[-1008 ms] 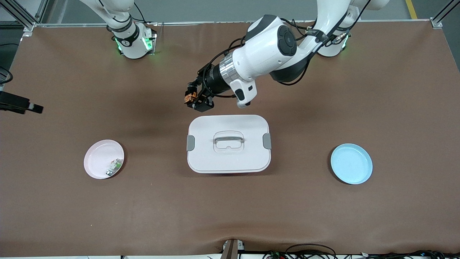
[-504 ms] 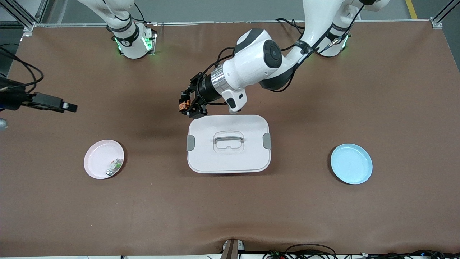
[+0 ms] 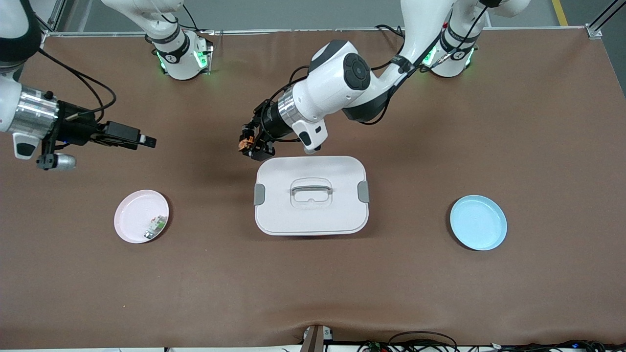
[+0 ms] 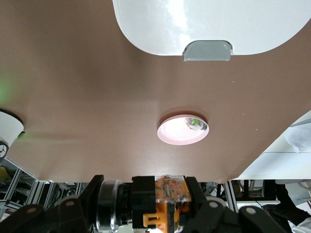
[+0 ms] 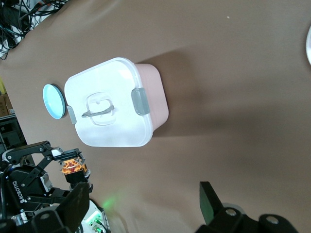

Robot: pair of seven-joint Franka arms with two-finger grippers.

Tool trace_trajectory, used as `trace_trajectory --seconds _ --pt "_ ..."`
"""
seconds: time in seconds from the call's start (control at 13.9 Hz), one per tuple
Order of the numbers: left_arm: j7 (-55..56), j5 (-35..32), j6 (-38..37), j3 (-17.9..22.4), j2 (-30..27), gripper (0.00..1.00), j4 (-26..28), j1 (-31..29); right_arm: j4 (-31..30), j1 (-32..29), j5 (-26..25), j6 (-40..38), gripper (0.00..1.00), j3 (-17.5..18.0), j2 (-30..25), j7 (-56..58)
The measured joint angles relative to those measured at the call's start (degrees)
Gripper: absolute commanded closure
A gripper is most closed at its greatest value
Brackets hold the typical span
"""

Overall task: Transfer orange switch to right arm and place
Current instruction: 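Reach the right gripper toward the switch held by the left gripper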

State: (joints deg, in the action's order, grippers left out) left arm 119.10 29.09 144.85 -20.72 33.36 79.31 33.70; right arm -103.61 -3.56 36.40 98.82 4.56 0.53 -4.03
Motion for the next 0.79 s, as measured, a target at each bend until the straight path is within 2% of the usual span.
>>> trace_trajectory --seconds 0.29,0.79 --pt "0.0 0.0 0.0 0.1 0.0 0.67 -0.2 0.0 -2.1 5.1 0.2 5.7 0.00 0.0 -0.1 -0.2" --pt "0.0 0.0 0.0 0.1 0.0 0.67 -0.4 0.0 -5.4 15.0 0.4 15.8 0.00 0.1 -0.1 -8.8"
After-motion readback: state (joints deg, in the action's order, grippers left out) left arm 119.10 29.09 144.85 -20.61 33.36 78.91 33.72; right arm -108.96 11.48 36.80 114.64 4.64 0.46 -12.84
